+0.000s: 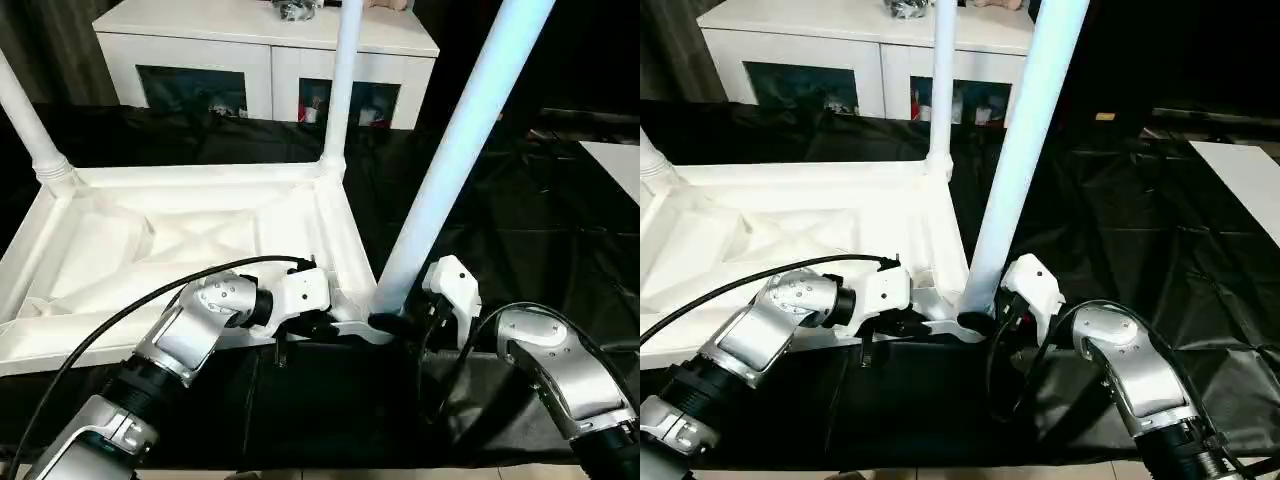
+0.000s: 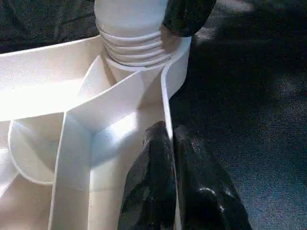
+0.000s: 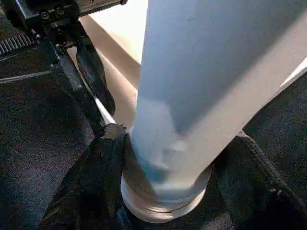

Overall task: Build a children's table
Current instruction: Rotate leg to tighten

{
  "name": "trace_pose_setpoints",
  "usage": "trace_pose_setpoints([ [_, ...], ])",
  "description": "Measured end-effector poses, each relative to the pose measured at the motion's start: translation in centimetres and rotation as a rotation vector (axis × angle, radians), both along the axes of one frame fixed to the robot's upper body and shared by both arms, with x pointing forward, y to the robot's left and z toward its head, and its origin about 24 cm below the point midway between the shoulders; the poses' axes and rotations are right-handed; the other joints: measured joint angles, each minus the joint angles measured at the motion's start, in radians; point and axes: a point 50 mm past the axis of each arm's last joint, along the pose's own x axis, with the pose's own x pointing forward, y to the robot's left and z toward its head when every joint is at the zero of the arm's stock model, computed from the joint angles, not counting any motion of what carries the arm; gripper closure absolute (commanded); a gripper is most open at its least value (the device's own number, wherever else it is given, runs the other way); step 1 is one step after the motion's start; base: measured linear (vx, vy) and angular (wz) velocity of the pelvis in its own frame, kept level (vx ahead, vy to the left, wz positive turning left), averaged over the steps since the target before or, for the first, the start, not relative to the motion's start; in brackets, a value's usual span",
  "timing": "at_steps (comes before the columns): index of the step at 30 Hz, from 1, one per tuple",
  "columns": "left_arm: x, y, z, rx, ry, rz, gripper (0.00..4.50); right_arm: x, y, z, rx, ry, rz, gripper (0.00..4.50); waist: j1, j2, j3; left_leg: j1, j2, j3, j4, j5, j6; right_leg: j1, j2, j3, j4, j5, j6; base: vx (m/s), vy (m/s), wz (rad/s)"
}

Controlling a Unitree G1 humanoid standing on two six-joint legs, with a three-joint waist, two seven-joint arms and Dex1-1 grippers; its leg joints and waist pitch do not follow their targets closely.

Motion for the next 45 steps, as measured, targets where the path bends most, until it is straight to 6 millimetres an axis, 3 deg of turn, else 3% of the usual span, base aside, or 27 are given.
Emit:
trace_pose_setpoints([
  [3,0.0,0.0,0.0,0.001,0.001,-0.001,4.50,0.0,0.0,0.0,-0.007,-0.009,0.003,2.12,0.000,0.000,0.000,0.000,0.000,0.000,0.000,0.000,0.000,0.000,0.000,0.000,0.000,0.000,0.000,0.000,0.000,0.00],
  [5,0.1,0.1,0.0,0.001,0.002,0.001,4.50,0.1,0.0,-0.1,0.005,-0.002,-0.009,1.58,-0.001,0.000,0.000,0.001,0.000,0.000,0.000,0.000,0.000,0.001,0.000,0.000,0.000,0.000,0.000,0.000,0.000,0.00],
  [10,0.2,0.1,0.0,0.004,0.002,0.002,4.50,0.1,0.2,-0.5,0.011,0.010,-0.033,1.09,-0.002,0.000,0.000,0.001,0.000,0.000,0.000,0.000,0.000,0.001,0.000,0.000,0.000,0.001,-0.002,0.000,0.000,0.00],
  [26,0.2,0.1,0.0,0.005,0.001,-0.011,4.50,-0.1,0.0,-1.0,-0.011,0.028,-0.039,1.09,-0.002,0.000,0.000,0.001,0.000,0.001,0.000,0.000,0.000,0.000,0.000,0.000,0.000,0.001,-0.002,0.000,0.000,0.00],
  [28,0.2,0.1,0.0,0.005,0.001,-0.013,4.50,-0.1,0.0,-1.0,-0.009,0.028,-0.039,1.43,-0.002,0.000,0.000,0.001,0.000,0.001,0.000,0.000,0.000,0.000,0.000,0.000,0.000,0.001,-0.002,0.000,0.000,0.00],
  [32,0.3,0.1,0.0,0.006,0.000,-0.015,4.50,-0.1,0.1,-1.0,-0.003,0.030,-0.040,1.68,-0.002,0.000,0.000,0.001,0.000,0.001,0.000,0.000,0.000,0.000,0.000,0.000,0.000,0.001,-0.002,0.000,0.000,0.00],
  [45,0.7,0.2,0.0,0.008,0.007,0.007,4.50,0.0,0.4,-1.5,0.032,0.030,-0.095,1.76,-0.006,0.001,0.001,0.001,0.001,0.001,0.000,0.000,-0.001,0.000,0.000,0.000,0.000,0.002,-0.003,0.000,0.000,0.00],
])
